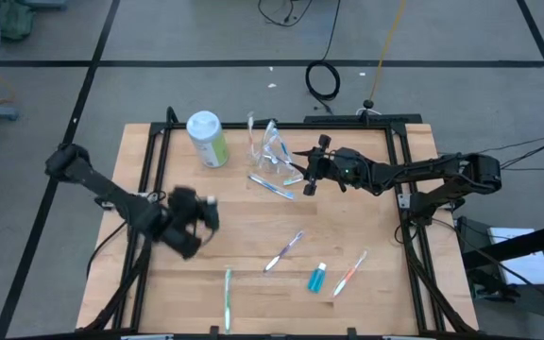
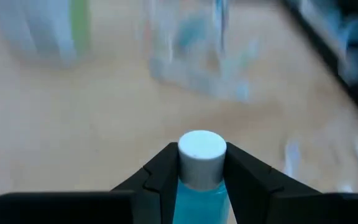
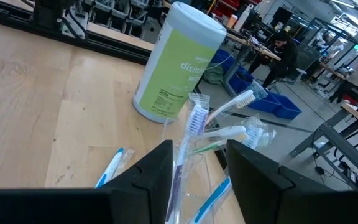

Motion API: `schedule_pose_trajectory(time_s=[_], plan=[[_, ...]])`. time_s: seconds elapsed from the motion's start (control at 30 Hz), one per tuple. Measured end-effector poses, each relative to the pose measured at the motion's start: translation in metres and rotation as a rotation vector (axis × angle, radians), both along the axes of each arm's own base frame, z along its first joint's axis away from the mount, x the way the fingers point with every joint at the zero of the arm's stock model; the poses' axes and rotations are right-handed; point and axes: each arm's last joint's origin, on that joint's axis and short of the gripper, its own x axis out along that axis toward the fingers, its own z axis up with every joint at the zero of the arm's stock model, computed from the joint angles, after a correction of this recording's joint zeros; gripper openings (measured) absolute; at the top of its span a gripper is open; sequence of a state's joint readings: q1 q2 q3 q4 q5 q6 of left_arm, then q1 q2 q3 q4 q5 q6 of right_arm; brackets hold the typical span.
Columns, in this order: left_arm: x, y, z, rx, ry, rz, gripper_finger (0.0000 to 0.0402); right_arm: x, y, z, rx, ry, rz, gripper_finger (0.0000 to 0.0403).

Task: Pick & Place toothbrushing station
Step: Put the left blue mouthwash into the transparent organizer

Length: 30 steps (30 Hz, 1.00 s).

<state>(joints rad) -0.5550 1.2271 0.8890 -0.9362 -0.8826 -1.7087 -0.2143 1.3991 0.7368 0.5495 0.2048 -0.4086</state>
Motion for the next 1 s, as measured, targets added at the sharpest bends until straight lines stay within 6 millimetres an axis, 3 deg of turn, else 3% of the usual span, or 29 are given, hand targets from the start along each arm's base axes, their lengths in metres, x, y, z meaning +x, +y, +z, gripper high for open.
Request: schedule_pose_trajectory(time_s=[0.13, 0.27, 0.5, 0.63, 0.87, 1.0], plan=[[0.012, 0.031, 0.016, 0.258, -0.001, 0.033, 0.0117, 0.000, 0.000, 0.000, -0.002, 0.001, 0.000, 0.0141], [0.045, 0.050, 0.018, 0.418, 0.021, 0.032, 0.0117, 0.000, 0.000, 0.000, -0.024, 0.011, 0.005, 0.0141], [0.109, 0.084, 0.003, 0.418, -0.093, -0.126, 0.0117, 0.000, 0.000, 0.000, -0.020, 0.009, 0.003, 0.0141], [0.136, 0.104, -0.016, 0.452, -0.118, -0.236, 0.0117, 0.000, 0.000, 0.000, -0.019, 0.014, 0.003, 0.0141], [0.148, 0.156, -0.053, 0.461, -0.014, -0.120, 0.0117, 0.000, 0.000, 0.000, -0.019, 0.015, 0.003, 0.0141], [0.152, 0.178, -0.060, 0.475, -0.052, -0.109, 0.0117, 0.000, 0.000, 0.000, -0.023, 0.012, 0.003, 0.0141]])
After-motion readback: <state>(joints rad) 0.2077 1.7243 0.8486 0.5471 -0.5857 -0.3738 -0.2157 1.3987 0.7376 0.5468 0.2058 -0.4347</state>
